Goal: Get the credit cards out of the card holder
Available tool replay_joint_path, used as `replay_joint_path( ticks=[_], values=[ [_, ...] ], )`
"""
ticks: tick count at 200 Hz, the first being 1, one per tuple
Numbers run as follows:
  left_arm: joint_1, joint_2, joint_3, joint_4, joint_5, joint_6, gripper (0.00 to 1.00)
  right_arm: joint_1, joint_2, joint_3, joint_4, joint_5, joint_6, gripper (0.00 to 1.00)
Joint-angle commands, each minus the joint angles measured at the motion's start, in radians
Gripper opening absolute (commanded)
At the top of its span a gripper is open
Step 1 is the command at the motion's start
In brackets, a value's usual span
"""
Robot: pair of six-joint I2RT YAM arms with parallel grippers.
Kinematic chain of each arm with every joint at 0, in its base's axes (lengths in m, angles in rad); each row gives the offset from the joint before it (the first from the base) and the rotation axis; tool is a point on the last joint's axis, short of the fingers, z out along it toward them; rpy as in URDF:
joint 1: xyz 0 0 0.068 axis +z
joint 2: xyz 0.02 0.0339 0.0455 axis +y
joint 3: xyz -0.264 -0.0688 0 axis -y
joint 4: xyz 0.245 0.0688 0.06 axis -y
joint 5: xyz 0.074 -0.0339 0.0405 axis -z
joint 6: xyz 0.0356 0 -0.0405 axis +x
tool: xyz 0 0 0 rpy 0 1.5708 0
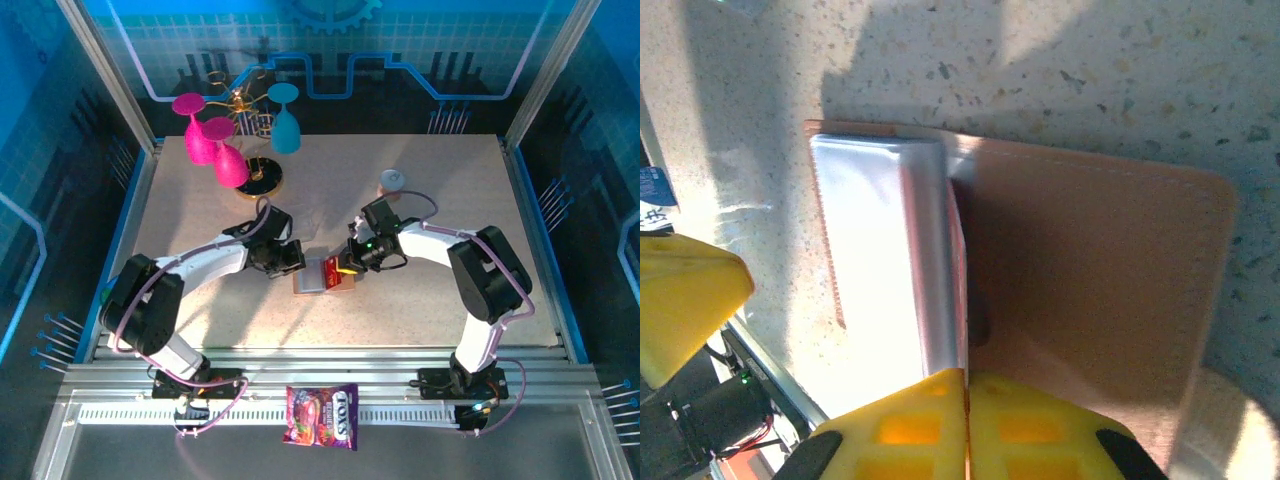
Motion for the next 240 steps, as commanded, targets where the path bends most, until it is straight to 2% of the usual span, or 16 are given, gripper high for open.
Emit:
replay_joint_path(
  ticks=[1, 36, 96, 147, 211, 240],
  values=[
    [0.027, -0.052, 0.002, -0.019, -0.041, 0.014, 0.07, 0.010, -0.060, 0.020, -0.052, 0.026, -0.017, 0.09],
    [0.088, -0.087, -0.004, -0.020, -0.064, 0.026, 0.17, 0.008, -0.112, 0.064, -0.099, 0.059, -0.039, 0.09],
    [0.195, -0.093, -0.029, 0.058, -0.085, 0.040, 0.45, 0.002, -0.124, 0.172, -0.208, 0.104, -0.103, 0.08],
    [0.213, -0.050, 0.007, 0.130, -0.190, 0.127, 0.66, -0.003, -0.123, 0.207, -0.230, 0.104, -0.109, 0.08],
    [0.225, 0.094, 0.115, 0.190, -0.183, 0.180, 0.70, -0.016, -0.142, 0.205, -0.233, 0.100, -0.103, 0.09],
    [0.226, 0.143, 0.145, 0.231, -0.142, 0.198, 0.70, -0.027, -0.150, 0.199, -0.236, 0.096, -0.106, 0.09]
  ],
)
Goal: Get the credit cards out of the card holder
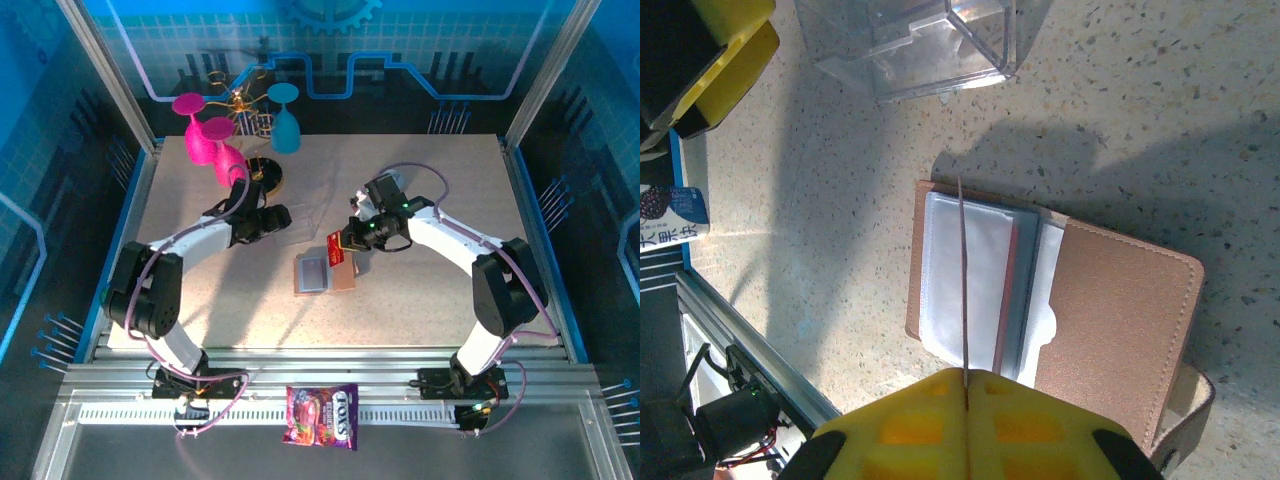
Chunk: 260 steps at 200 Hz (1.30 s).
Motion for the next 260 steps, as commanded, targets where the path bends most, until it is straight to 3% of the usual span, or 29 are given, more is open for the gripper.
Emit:
replay_joint_path(
  ticks=[1, 116, 172, 209, 260],
  values=[
    [0.009, 0.040, 0.045, 0.047, 0.030, 0.044, 0.70, -0.018, -0.042, 0.021, -0.031, -0.005, -0.016, 0.09],
    [-0.007, 0.168, 0.148, 0.105, 0.233, 0.099, 0.68, -0.051, -0.047, 0.030, -0.043, 0.002, -0.037, 0.09],
    [-0.059, 0.222, 0.220, 0.103, 0.267, 0.108, 0.68, -0.076, -0.031, 0.055, -0.065, 0.025, -0.102, 0.08],
    [-0.068, 0.222, 0.238, 0.097, 0.256, 0.094, 0.68, -0.091, -0.005, 0.105, -0.127, 0.068, -0.259, 0.08],
    [-0.039, 0.101, 0.189, 0.076, 0.224, 0.070, 0.68, -0.085, 0.063, 0.198, -0.223, 0.109, -0.668, 0.00]
  ],
)
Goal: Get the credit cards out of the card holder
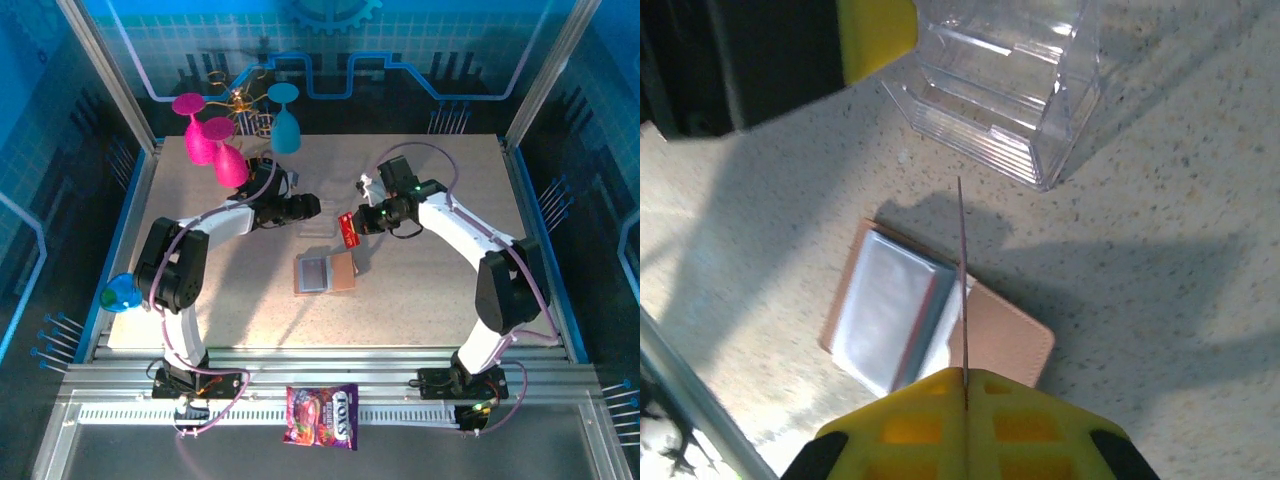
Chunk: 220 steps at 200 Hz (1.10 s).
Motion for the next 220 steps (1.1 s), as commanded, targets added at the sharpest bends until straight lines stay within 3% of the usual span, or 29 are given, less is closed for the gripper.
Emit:
replay_joint_path(
  ticks=[1, 29, 83, 166, 220],
  values=[
    [0.025, -0.103, -0.025, -0.005, -0.012, -0.011, 0.68, -0.005, 0.044, 0.057, -0.088, 0.026, -0.286, 0.00],
    [0.052, -0.192, -0.088, -0.013, -0.029, -0.030, 0.68, 0.024, 0.084, 0.119, -0.117, 0.037, -0.531, 0.00],
    [0.104, -0.326, -0.215, -0.048, -0.041, -0.024, 0.69, 0.086, 0.270, 0.436, -0.286, 0.089, -0.864, 0.00],
    [0.170, -0.533, -0.367, -0.091, -0.100, -0.027, 0.70, 0.159, 0.708, 1.107, -0.658, 0.206, -1.032, 0.00],
    [0.190, -0.567, -0.393, -0.101, -0.096, -0.030, 0.70, 0.176, 0.792, 1.192, -0.669, 0.246, -1.084, 0.00]
  ],
)
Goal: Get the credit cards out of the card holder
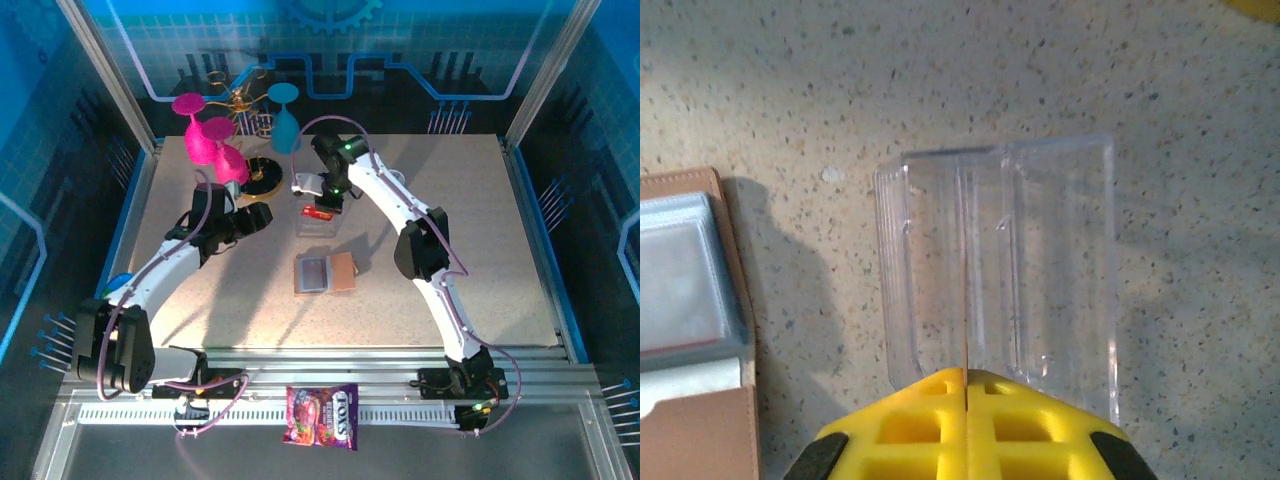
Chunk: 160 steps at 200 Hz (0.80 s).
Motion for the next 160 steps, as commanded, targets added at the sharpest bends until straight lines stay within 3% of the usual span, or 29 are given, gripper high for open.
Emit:
replay_joint_path(
  ticks=[1, 160],
  values=[
    [0.013, -0.022, -0.019, -0.023, -0.008, -0.012, 0.70, 0.020, 0.028, 0.042, -0.059, 0.022, -0.052, 0.00],
    [0.016, 0.006, -0.027, 0.006, 0.018, -0.034, 0.70, -0.008, -0.025, -0.085, -0.225, 0.033, -0.065, 0.00]
  ],
)
